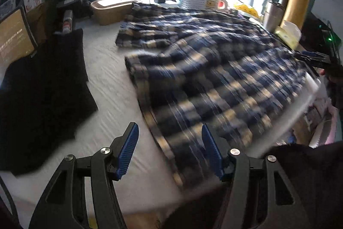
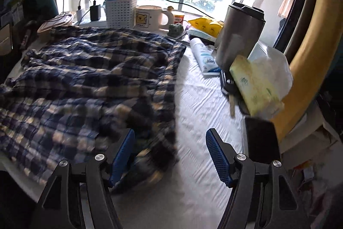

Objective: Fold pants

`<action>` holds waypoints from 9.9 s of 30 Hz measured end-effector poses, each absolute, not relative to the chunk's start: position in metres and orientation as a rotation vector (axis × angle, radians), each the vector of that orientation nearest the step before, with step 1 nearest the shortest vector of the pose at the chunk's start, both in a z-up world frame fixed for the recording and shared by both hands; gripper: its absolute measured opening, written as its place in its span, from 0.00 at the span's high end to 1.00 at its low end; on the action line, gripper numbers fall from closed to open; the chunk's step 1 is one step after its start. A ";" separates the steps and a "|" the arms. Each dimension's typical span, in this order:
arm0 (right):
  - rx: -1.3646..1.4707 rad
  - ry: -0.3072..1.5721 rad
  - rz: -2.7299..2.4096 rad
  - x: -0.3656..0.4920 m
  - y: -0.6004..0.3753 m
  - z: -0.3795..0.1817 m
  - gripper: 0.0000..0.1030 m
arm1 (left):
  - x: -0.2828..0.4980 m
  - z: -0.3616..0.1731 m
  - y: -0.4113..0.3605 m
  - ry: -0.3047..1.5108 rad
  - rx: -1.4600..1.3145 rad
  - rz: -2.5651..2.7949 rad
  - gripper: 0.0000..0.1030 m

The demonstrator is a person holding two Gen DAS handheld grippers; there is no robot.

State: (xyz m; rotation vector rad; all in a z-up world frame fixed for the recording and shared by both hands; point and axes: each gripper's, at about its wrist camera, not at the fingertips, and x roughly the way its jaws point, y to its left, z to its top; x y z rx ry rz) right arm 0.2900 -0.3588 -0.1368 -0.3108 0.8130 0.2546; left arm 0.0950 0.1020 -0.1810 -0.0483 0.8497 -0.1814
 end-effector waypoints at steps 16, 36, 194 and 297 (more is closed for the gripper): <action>-0.265 0.796 0.230 0.241 -0.365 -0.142 0.31 | 0.063 -0.200 0.068 0.781 0.189 -0.141 0.30; -0.502 0.711 0.230 0.238 -0.381 -0.170 0.31 | 0.083 -0.159 0.085 0.707 -0.050 -0.164 0.93; 0.034 0.921 0.209 0.357 -0.366 -0.166 0.88 | 0.182 -0.155 0.139 0.999 -0.215 -0.066 0.72; -0.156 0.875 0.478 0.446 -0.269 -0.141 0.58 | 0.344 -0.149 0.072 0.914 -0.052 -0.238 0.23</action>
